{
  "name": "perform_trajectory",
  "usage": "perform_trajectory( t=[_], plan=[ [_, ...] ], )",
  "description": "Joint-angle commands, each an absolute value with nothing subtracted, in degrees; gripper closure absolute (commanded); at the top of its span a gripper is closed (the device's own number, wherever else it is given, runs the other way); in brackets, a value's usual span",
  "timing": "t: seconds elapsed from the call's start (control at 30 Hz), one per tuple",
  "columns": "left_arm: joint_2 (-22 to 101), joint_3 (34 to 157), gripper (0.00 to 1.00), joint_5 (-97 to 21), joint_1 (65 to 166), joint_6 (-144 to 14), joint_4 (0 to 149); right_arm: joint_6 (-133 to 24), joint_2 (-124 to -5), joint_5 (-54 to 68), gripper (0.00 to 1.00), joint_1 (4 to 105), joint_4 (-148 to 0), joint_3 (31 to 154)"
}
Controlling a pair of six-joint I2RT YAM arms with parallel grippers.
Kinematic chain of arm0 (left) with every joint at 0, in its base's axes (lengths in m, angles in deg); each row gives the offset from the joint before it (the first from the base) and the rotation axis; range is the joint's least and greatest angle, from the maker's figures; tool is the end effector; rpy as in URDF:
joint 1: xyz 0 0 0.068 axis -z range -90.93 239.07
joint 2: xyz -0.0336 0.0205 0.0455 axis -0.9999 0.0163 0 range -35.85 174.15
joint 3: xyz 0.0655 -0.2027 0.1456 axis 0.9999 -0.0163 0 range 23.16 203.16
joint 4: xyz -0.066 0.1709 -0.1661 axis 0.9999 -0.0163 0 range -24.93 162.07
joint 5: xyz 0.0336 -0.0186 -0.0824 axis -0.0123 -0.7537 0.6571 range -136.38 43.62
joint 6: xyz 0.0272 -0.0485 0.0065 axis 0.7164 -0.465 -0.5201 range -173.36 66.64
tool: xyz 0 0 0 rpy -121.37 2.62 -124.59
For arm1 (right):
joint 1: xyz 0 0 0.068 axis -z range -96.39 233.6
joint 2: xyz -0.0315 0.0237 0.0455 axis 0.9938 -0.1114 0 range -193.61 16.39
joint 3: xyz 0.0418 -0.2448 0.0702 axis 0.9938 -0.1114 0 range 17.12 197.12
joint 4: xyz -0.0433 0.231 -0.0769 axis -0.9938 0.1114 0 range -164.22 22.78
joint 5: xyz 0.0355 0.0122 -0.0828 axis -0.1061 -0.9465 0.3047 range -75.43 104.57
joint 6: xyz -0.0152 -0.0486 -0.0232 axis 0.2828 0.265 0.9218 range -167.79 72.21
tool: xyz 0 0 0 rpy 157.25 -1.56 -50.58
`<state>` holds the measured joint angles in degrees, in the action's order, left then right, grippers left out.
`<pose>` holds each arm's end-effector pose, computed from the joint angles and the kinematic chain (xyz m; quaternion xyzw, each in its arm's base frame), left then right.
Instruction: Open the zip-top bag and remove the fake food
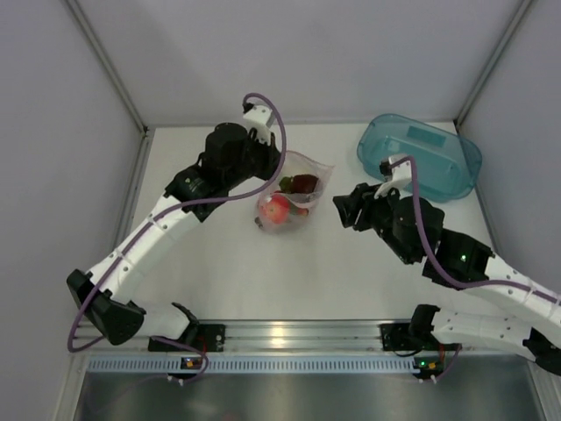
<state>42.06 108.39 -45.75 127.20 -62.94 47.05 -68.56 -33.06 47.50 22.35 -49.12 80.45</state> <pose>0.2321 -0.1827 0.4113 0.2023 0.7817 -0.2427 0.5377 0.1008 0.1402 0.3951 -0.0877 0.7576 0.2340 0.6029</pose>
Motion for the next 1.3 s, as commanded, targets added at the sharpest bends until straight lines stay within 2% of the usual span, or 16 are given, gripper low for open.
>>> perform_trajectory(
  t=[0.0, 0.07, 0.13, 0.23, 0.3, 0.4, 0.53, 0.87, 1.1, 1.13, 1.2, 1.23, 1.27],
  plan=[
    [35.52, 107.72, 1.00, -58.76, 127.12, -72.42, 50.62, -82.05, -31.77, 49.64, 0.52, 23.57, -55.99, 77.78],
    [33.59, 105.18, 1.00, -61.22, 127.12, -76.80, 50.71, -86.95, -31.94, 48.50, 0.46, 23.75, -59.88, 73.12],
    [32.27, 103.59, 1.00, -61.76, 127.12, -79.19, 50.97, -88.47, -33.26, 48.67, 0.45, 23.93, -64.52, 70.05],
    [31.30, 99.72, 1.00, -61.67, 127.12, -81.92, 53.50, -93.13, -37.03, 45.10, 0.37, 26.37, -67.00, 69.33],
    [31.21, 96.82, 1.00, -61.06, 127.21, -83.15, 55.18, -95.06, -39.85, 38.17, 0.37, 30.49, -69.90, 68.63],
    [31.56, 94.09, 1.00, -60.53, 127.21, -85.08, 56.33, -96.39, -43.80, 34.27, 0.36, 33.59, -73.16, 68.97],
    [31.21, 90.23, 1.00, -59.65, 127.21, -87.81, 60.11, -96.83, -48.46, 29.62, 0.30, 36.57, -75.71, 70.47],
    [32.27, 87.32, 1.00, -56.93, 127.21, -91.33, 64.42, -98.67, -55.75, 25.73, 0.32, 37.99, -79.85, 72.23],
    [33.05, 86.79, 1.00, -55.52, 127.65, -92.47, 66.35, -101.48, -59.80, 25.73, 0.47, 38.60, -82.92, 71.97],
    [33.58, 86.71, 1.00, -55.60, 127.56, -92.30, 66.35, -101.49, -59.81, 25.38, 0.61, 38.95, -83.36, 71.70],
    [33.93, 86.62, 1.00, -56.92, 127.65, -91.95, 66.27, -100.87, -59.89, 25.12, 0.74, 39.22, -83.37, 72.14],
    [34.46, 86.62, 1.00, -57.79, 127.65, -91.60, 66.27, -100.44, -59.72, 25.03, 0.88, 39.22, -82.75, 72.23],
    [34.64, 86.62, 1.00, -58.67, 127.65, -90.90, 66.27, -99.56, -59.11, 25.03, 0.92, 39.31, -82.05, 72.23]
  ],
)
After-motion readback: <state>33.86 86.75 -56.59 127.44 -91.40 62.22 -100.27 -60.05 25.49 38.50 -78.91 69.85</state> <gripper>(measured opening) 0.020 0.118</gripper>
